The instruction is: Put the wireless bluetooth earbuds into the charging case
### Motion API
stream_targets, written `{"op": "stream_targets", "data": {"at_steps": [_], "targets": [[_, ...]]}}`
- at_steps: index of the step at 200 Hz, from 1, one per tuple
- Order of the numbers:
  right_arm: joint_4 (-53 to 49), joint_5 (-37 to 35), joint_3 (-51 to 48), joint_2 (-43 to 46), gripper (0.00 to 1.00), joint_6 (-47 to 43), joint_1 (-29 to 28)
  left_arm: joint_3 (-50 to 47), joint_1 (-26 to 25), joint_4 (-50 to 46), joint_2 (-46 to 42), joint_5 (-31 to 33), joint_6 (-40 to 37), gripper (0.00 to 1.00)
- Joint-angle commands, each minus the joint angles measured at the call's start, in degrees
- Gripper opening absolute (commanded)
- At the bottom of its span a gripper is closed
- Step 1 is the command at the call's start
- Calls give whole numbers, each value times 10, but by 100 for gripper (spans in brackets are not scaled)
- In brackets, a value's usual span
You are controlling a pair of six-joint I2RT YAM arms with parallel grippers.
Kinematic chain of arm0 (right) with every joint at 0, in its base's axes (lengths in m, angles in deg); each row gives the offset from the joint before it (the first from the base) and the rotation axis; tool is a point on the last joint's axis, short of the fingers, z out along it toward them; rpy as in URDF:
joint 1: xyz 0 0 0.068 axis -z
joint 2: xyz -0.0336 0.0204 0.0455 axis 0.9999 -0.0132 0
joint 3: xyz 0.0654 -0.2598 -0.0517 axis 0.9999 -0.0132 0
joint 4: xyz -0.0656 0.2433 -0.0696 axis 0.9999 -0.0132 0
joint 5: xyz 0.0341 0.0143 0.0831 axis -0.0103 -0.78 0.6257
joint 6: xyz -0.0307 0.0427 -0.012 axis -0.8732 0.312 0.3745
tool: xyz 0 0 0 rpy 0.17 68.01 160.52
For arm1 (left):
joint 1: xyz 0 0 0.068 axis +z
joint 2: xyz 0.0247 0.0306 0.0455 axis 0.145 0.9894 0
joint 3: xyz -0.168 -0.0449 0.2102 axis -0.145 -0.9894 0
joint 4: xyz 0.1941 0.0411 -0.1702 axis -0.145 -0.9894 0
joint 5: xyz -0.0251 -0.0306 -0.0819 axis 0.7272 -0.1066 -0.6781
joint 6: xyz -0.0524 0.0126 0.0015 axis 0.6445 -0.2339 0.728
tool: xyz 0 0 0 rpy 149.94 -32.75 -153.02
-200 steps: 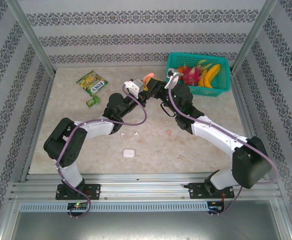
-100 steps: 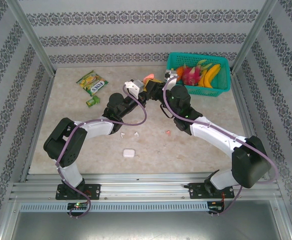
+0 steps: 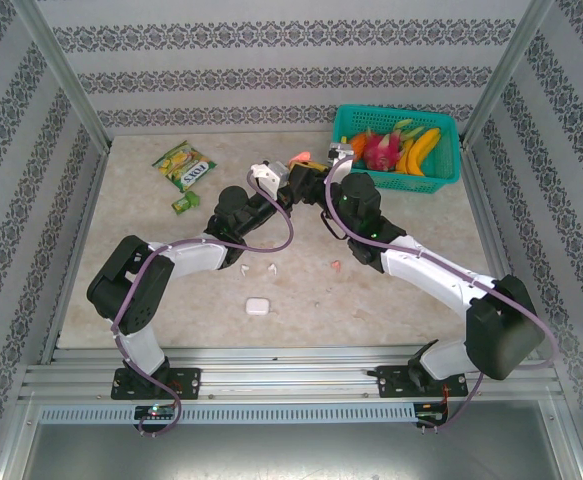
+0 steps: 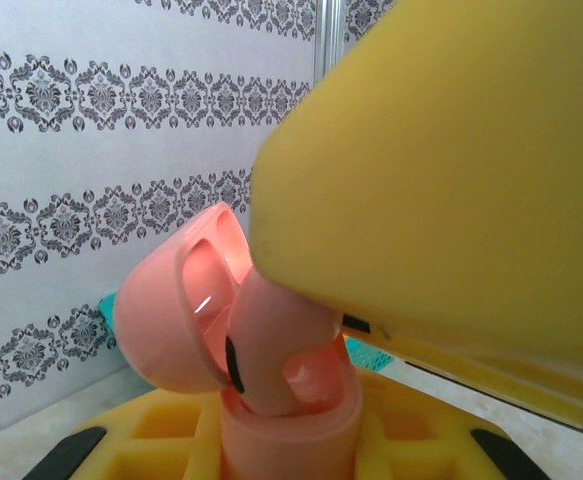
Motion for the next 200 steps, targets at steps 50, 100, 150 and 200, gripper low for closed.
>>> {"op": "stream_targets", "data": {"at_steps": [50, 100, 150, 200], "targets": [[-56, 27, 36, 20, 58, 68, 28, -8, -13, 68, -26, -32, 10, 0], [-55, 45, 41, 31, 60, 106, 46, -8, -13, 69, -24, -32, 10, 0], [-66, 62, 36, 50, 59, 128, 58, -10, -14, 69, -26, -32, 7, 0], [-104, 65, 3, 106, 59, 145, 90, -13, -13, 61, -29, -33, 0, 0]]}}
